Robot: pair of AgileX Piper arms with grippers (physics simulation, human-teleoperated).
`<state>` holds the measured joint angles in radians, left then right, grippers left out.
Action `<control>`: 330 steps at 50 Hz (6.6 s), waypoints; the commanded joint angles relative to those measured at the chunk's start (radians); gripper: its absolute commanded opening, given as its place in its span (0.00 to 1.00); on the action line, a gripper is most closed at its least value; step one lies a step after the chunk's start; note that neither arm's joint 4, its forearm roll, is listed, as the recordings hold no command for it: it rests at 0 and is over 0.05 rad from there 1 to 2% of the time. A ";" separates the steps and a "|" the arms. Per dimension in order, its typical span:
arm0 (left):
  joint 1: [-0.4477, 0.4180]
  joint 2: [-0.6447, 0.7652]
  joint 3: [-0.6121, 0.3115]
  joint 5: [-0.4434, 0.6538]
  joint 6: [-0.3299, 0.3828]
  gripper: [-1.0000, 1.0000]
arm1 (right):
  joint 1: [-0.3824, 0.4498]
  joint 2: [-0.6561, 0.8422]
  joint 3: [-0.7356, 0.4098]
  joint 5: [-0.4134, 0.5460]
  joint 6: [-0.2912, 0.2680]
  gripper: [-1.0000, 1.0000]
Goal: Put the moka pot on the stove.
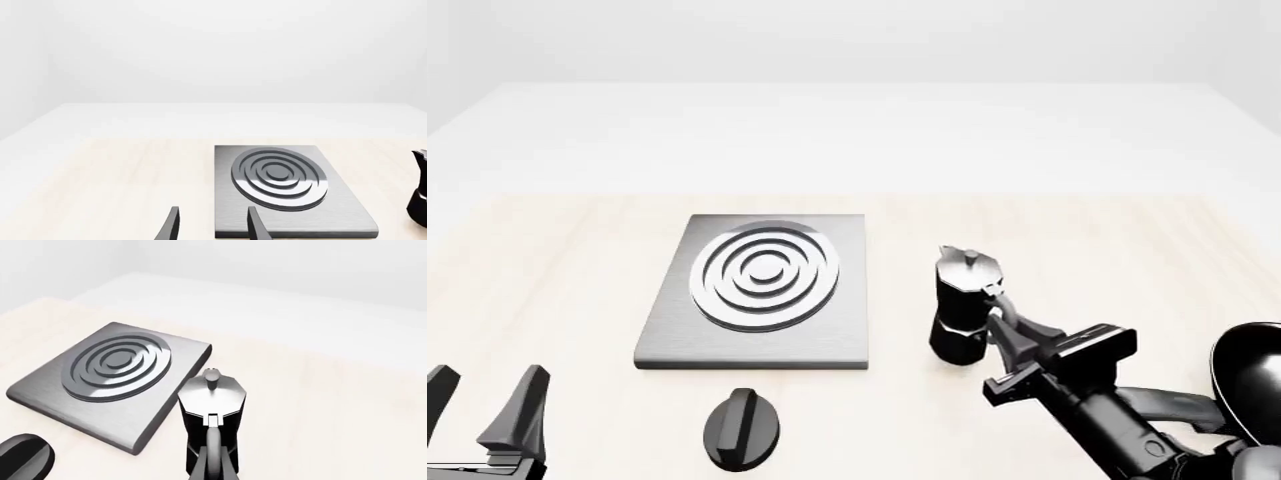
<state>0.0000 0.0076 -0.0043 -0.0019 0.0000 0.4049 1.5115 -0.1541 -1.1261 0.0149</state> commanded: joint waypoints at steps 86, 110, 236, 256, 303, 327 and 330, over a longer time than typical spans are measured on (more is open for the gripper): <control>0.000 0.000 0.000 0.000 0.000 1.00 | 0.155 -0.316 -0.321 0.471 -0.069 0.00; 0.000 0.000 0.000 0.000 0.000 1.00 | 0.198 -0.163 -0.438 0.419 -0.085 0.00; 0.000 0.000 0.000 0.000 0.000 1.00 | 0.334 0.449 -0.928 0.260 -0.045 0.00; 0.000 0.000 0.000 0.000 0.000 1.00 | 0.338 0.474 -0.955 0.296 -0.028 0.00; 0.000 0.000 0.000 0.000 0.000 1.00 | 0.340 0.510 -1.038 0.428 -0.008 0.00; 0.000 0.000 0.000 0.000 0.000 1.00 | 0.331 0.542 -1.056 0.445 0.001 0.00; 0.000 0.000 0.000 0.000 0.000 1.00 | 0.331 0.545 -1.057 0.446 0.000 0.00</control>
<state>0.0001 0.0077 -0.0043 -0.0019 -0.0001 0.7395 2.0544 -1.1937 -0.6830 0.0073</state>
